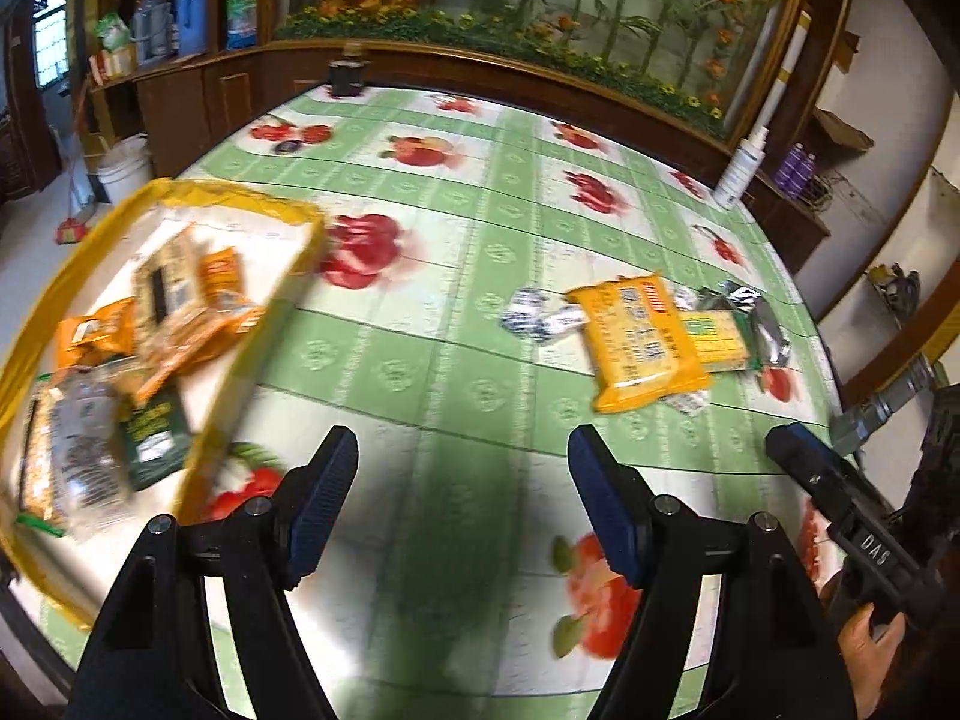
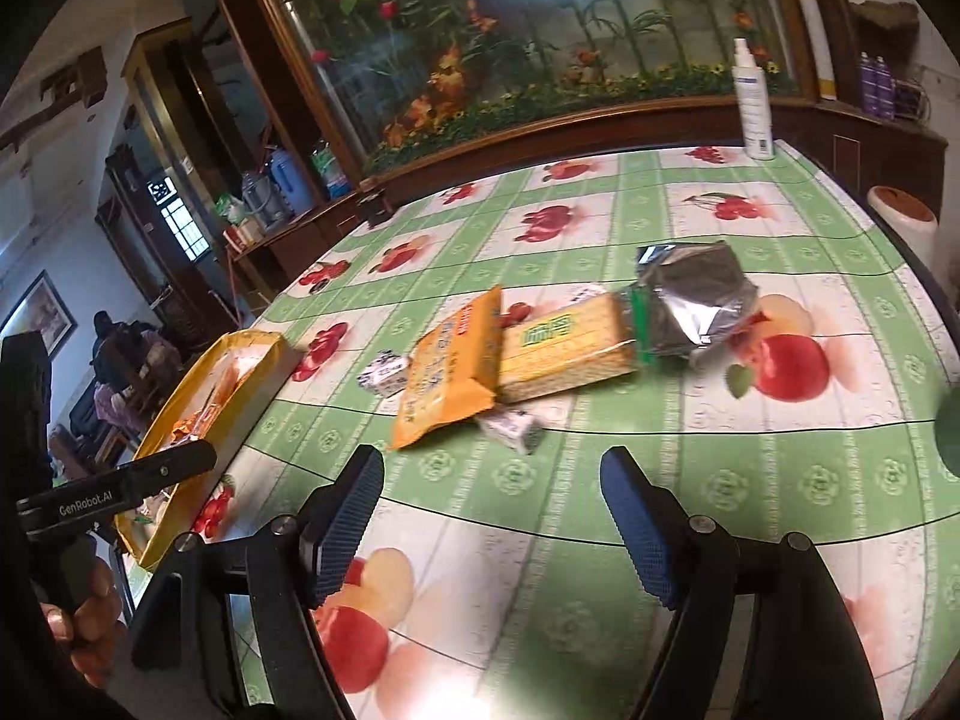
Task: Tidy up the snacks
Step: 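Move left tool to yellow cheese biscuit pack while right tool approaches white milk candy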
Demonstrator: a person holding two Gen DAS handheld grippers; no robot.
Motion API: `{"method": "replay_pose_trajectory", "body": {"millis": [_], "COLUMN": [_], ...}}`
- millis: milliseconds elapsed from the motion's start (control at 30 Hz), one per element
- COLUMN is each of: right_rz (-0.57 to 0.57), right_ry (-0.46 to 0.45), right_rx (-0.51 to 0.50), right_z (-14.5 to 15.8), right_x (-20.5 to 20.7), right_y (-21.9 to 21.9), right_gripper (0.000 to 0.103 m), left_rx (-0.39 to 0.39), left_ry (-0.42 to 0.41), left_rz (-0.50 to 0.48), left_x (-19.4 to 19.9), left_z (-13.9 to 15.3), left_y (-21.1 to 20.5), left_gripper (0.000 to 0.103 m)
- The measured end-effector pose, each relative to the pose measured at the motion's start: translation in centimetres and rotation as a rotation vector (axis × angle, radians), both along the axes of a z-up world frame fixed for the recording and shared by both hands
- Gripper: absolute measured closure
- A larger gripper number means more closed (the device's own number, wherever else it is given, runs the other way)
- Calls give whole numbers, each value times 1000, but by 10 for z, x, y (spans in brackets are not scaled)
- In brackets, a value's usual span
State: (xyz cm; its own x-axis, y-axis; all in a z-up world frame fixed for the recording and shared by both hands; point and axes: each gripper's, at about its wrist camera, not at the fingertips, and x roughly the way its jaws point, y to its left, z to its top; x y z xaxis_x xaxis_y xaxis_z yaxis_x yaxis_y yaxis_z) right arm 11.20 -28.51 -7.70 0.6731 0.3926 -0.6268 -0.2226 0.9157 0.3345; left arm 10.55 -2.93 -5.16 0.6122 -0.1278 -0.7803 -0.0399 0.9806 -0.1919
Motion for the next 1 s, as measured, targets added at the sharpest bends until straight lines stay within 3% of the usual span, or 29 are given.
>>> {"method": "replay_pose_trajectory", "body": {"millis": [200, 433, 600, 867, 1000], "right_rz": [-20, -2, 4, 25, 52], "right_ry": [9, 15, 21, 44, 52], "right_rx": [0, -15, -19, -26, -39], "right_z": [-6, -11, -12, -18, -20], "right_x": [3, 9, 12, 20, 27], "right_y": [-16, -19, -21, -15, -5], "right_gripper": [26, 26, 26, 26, 26], "left_rx": [-88, -138, -205, -209, -282], "left_ry": [58, 119, 170, 147, 168], "left_rz": [-95, -143, -140, -89, -58], "left_x": [32, 73, 96, 116, 127], "left_z": [-13, -29, -45, -47, -48], "left_y": [-38, -69, -79, -77, -64], "left_gripper": [31, 31, 31, 31, 31]}}
